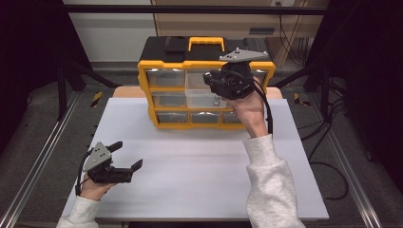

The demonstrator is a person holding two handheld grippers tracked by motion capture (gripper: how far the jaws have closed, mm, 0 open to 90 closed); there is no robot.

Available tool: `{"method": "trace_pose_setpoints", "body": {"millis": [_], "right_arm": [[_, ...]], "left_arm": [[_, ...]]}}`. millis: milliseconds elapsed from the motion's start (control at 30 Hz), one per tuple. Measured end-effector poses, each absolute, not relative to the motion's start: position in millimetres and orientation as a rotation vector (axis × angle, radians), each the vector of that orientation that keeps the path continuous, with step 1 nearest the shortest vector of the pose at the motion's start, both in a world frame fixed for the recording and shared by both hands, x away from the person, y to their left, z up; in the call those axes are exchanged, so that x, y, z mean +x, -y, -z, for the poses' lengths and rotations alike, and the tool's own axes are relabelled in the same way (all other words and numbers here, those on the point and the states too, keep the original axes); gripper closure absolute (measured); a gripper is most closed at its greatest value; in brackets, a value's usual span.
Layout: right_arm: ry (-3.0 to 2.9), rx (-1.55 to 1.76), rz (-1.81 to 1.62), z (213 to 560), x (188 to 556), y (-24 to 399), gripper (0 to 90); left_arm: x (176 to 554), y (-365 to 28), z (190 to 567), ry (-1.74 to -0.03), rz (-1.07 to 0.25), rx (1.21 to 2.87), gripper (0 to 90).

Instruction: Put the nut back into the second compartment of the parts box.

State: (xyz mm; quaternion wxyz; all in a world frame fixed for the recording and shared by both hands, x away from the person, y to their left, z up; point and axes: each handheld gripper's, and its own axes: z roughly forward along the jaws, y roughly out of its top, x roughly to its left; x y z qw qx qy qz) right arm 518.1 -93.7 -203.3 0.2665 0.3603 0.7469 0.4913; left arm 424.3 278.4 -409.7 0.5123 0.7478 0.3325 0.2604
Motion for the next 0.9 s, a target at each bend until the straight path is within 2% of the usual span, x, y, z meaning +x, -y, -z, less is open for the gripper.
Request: {"method": "trace_pose_setpoints", "body": {"millis": [900], "right_arm": [[-2.083, 1.035, -1.184, 224.9, 541.6, 76.3, 69.8]], "left_arm": [[424.2, -279.1, 409.3, -0.799, -0.628, 1.797, 2.0]]}}
